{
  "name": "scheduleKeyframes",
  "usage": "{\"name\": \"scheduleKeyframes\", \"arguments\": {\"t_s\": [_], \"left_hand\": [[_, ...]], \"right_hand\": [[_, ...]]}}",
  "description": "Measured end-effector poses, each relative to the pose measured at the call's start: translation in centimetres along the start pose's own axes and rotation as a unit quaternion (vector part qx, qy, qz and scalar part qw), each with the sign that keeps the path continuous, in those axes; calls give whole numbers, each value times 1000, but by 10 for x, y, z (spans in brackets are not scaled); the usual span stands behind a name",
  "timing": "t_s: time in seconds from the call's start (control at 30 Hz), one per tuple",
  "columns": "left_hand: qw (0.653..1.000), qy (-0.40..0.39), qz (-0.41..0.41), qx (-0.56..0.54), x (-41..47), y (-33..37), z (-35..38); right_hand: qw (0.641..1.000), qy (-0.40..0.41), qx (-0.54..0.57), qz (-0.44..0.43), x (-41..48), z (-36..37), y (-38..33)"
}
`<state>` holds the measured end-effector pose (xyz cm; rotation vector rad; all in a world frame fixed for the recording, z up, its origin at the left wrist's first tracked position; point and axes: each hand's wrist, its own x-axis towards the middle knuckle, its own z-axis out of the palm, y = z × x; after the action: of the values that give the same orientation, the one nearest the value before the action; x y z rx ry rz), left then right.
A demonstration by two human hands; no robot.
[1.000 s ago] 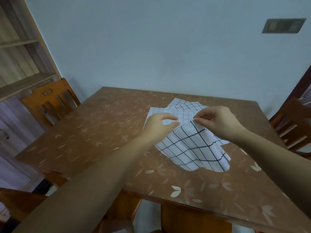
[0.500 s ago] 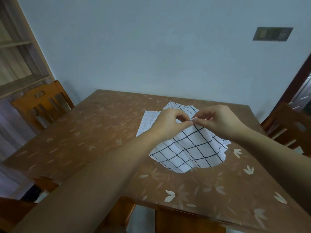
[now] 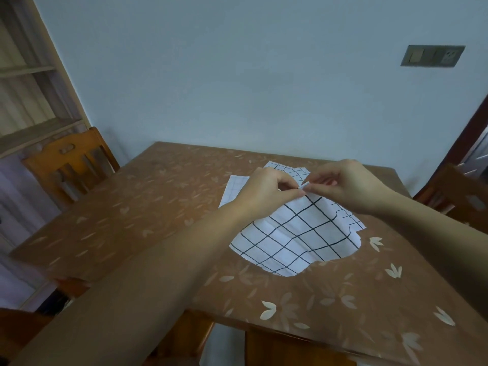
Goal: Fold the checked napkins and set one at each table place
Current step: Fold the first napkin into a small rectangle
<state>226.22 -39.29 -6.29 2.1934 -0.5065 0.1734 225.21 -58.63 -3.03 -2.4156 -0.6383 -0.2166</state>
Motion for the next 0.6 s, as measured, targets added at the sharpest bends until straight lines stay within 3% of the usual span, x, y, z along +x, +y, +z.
{"name": "scheduleKeyframes", "arguments": {"t_s": [0.17,0.3,0.53,0.6], "left_hand": [[999,0,6,34,-8,-9,-2],[994,-47,-17,97,-23,-46,-9],[938,-170,-109,281,-45,-96,-24],[947,-186,-128,227,-44,-86,-25]], "right_hand": [[1000,18,11,3,3,-5,0],[999,35,20,21,4,-18,4],[999,27,-14,20,1,-18,3],[999,20,-26,10,2,-16,-2]]}}
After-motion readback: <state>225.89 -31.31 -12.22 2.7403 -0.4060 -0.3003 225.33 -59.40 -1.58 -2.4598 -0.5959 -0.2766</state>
